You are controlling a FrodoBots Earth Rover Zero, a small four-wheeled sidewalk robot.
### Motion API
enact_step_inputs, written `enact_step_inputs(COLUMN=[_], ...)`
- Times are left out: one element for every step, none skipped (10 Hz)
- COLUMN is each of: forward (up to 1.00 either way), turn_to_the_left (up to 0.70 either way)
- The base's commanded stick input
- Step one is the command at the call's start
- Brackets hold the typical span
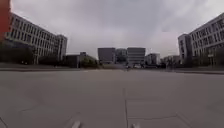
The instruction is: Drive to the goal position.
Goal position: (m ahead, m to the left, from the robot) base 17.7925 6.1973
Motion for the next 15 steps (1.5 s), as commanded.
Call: enact_step_inputs(forward=[0.7, 0.7, 0.7, 0.7, 0.7, 0.7, 0.7, 0.7, 0.7, 0.7, 0.7, 0.7, 0.7, 0.7, 0.7], turn_to_the_left=[0.0, 0.0, 0.0, 0.0, 0.0, 0.0, 0.0, 0.0, 0.0, 0.0, 0.0, 0.0, 0.0, 0.0, 0.0])
